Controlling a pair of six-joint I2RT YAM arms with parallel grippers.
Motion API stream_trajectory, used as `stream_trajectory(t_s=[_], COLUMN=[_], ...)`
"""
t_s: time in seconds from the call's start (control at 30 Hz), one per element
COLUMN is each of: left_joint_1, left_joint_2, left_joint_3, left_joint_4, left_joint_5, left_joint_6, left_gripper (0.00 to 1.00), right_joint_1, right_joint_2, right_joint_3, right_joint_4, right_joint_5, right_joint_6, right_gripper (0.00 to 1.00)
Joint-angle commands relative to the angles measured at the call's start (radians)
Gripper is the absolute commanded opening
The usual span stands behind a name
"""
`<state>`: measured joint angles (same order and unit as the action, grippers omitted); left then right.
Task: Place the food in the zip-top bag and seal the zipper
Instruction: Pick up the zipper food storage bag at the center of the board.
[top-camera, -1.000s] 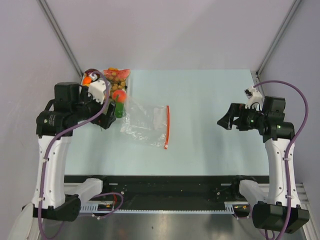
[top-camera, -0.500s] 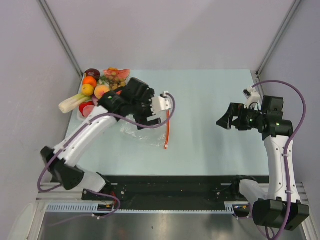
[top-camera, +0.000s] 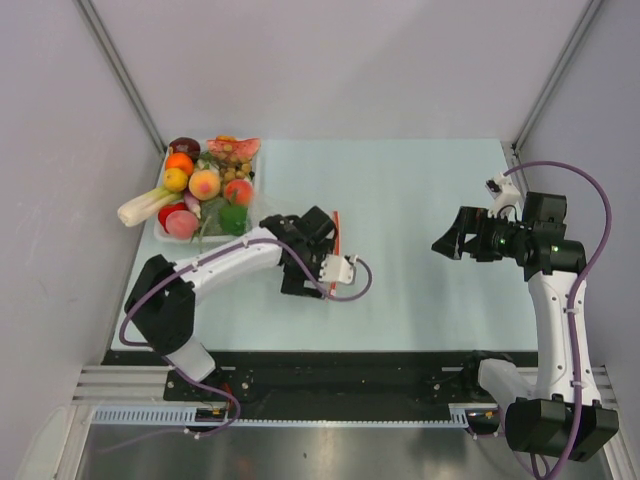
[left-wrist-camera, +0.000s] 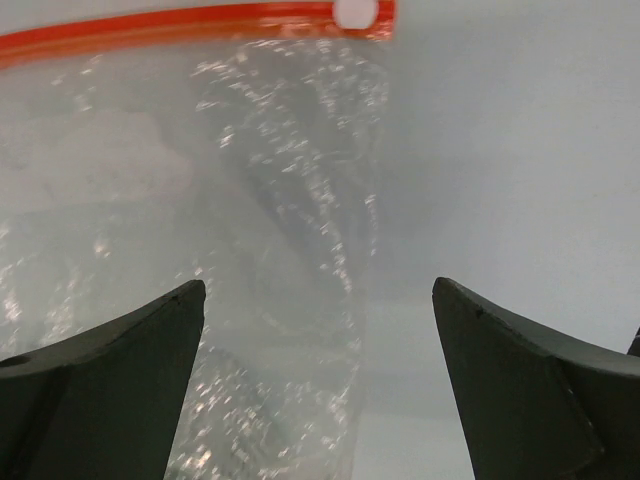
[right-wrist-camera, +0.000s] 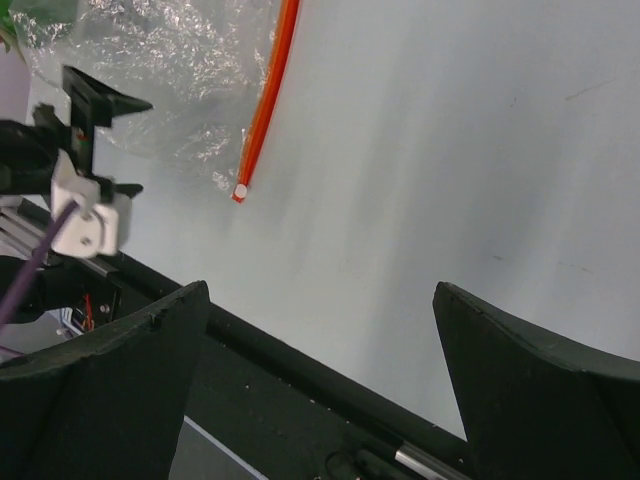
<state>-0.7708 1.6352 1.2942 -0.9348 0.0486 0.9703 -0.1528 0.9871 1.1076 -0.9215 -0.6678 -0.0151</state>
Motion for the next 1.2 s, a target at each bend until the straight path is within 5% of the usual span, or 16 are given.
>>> stream_trajectory(t_s=[0.0, 0.3, 0.53, 0.7, 0.87, 1.17], left_joint_1=[-0.051, -0.053, -0.053, -0.051, -0.053, -0.062], left_joint_2=[-0.058, 0.012, -0.072, -0.259, -0.495, -0.566], left_joint_3=[-0.175, -0.343, -0.269, -0.234, -0.324, -0.322], left_joint_4=[0.200, 0.577, 0.482, 0.462, 0.618, 0.772], left_joint_5=[-0.047, -0.226, -0.142, -0.004, 0.065, -0.027], left_joint_6=[0.038, 0.108, 0.050, -0.076, -0.214, -0.389], left_gripper=[1.00, 0.94, 0.00, 0.00, 0.00, 0.00], right_joint_1=[-0.005, -0.005, -0.005, -0.007, -0.007, 0.056], right_joint_2=[-0.010, 0.004, 0.028, 0.061, 0.079, -0.028], right_joint_3=[-0.005, -0.002, -0.012, -0.034, -0.051, -0.225], right_joint_4=[0.018, 0.023, 0.049, 0.094, 0.176, 0.712], right_joint_5=[-0.027, -0.021, -0.015, -0.088, -0.214, -0.277], right_joint_6=[0.010, 0.033, 0.090, 0.153, 0.294, 0.838], right_gripper=[1.00, 1.00, 0.95, 0.84, 0.79, 0.69])
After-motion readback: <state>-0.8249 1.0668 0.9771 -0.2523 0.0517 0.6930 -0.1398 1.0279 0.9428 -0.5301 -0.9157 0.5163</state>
